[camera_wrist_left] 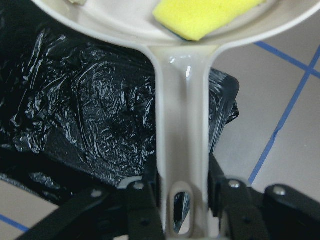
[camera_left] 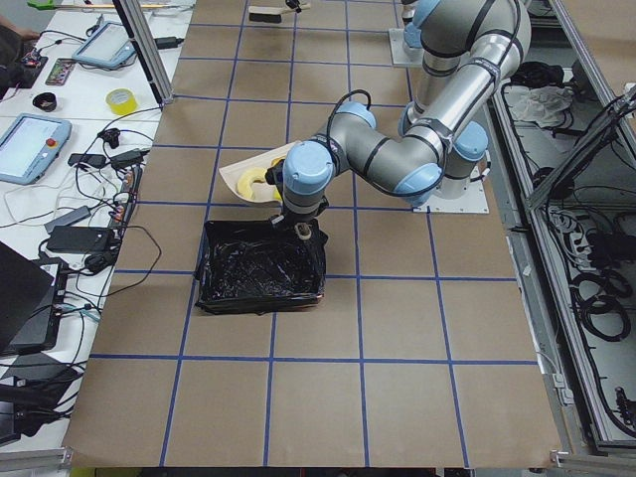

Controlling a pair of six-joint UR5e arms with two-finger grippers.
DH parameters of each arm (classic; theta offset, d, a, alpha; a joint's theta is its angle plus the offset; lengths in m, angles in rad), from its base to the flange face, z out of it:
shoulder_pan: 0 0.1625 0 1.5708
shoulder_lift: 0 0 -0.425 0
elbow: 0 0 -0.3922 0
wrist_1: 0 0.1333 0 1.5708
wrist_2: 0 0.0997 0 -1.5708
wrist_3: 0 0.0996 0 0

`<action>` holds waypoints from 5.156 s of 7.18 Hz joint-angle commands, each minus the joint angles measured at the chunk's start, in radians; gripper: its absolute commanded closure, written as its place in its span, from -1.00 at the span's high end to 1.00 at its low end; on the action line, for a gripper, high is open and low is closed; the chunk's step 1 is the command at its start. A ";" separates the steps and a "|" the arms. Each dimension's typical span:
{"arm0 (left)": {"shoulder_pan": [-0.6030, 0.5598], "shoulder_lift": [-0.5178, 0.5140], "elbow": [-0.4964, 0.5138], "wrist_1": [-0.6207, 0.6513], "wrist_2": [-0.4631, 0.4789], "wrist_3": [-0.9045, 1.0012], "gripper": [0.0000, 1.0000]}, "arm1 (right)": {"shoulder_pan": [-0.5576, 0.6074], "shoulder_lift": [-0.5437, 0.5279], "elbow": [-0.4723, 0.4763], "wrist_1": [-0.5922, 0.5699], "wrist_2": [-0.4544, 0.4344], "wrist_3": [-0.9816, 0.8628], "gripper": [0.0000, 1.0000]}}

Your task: Sweep and dump trash into bin

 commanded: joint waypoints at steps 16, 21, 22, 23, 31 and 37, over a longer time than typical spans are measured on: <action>-0.321 -0.108 -0.022 0.949 0.790 0.504 -1.00 | 0.169 -0.317 -0.023 -0.067 0.086 0.116 1.00; -0.334 -0.077 -0.180 1.267 0.803 0.616 -1.00 | 0.353 -0.465 0.026 -0.069 0.200 0.431 1.00; -0.312 -0.069 -0.156 1.220 0.686 0.618 -1.00 | 0.355 -0.465 0.027 -0.069 0.203 0.431 1.00; -0.280 -0.054 -0.089 1.048 0.597 0.621 -1.00 | 0.353 -0.463 0.028 -0.069 0.200 0.419 1.00; -0.400 -0.022 -0.002 0.346 0.021 0.140 -1.00 | 0.353 -0.465 0.028 -0.069 0.211 0.414 1.00; -0.596 -0.080 -0.080 0.331 -0.022 -0.238 -1.00 | 0.355 -0.466 0.026 -0.069 0.202 0.389 1.00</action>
